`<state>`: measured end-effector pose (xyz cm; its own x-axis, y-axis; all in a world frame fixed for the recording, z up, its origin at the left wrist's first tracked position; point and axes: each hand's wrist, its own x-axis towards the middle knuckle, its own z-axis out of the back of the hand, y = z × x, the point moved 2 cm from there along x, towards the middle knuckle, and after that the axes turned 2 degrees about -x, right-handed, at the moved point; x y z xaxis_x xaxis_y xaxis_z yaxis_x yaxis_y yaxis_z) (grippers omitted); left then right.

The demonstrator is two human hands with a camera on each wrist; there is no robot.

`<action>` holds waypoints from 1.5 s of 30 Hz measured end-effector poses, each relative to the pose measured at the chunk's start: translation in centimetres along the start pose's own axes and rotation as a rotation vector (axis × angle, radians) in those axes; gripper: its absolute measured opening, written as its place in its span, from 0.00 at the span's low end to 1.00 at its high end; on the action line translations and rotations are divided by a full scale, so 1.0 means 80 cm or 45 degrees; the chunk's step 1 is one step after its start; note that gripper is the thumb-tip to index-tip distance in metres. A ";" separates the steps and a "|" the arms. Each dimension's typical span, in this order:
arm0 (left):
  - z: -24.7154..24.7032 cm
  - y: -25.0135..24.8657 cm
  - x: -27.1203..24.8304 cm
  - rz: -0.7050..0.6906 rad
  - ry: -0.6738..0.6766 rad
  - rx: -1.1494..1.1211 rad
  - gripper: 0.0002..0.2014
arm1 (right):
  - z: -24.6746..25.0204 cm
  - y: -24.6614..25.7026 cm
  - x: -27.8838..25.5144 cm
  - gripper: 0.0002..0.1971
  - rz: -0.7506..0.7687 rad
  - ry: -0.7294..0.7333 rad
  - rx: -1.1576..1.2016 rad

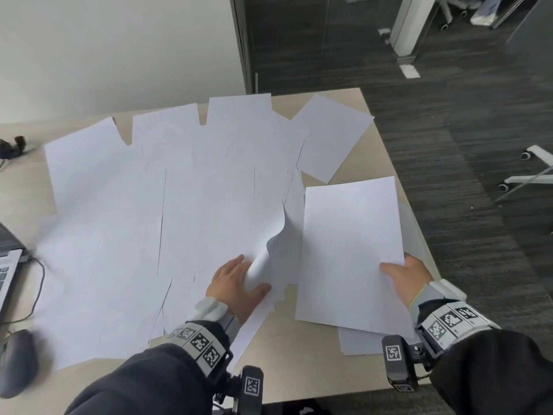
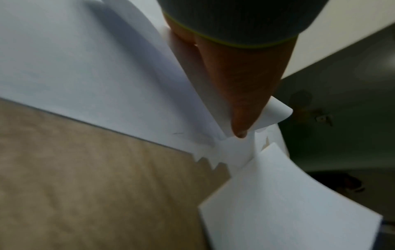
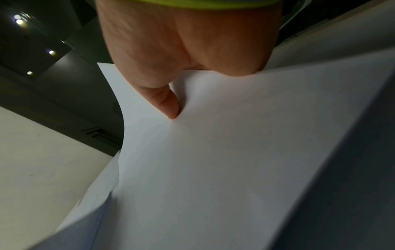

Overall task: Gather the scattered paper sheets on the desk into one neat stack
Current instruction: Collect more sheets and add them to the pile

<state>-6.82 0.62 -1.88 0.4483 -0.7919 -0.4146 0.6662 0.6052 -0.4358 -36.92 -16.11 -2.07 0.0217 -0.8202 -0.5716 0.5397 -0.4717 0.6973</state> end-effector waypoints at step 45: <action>0.046 0.082 0.090 0.294 -0.018 0.291 0.58 | -0.070 0.011 0.015 0.07 0.024 0.223 0.195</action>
<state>2.94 -1.41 -4.79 0.6103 -0.6382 -0.4694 0.6620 0.7363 -0.1403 -31.74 -15.68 -4.57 0.1832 -0.7670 -0.6150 0.4044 -0.5114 0.7582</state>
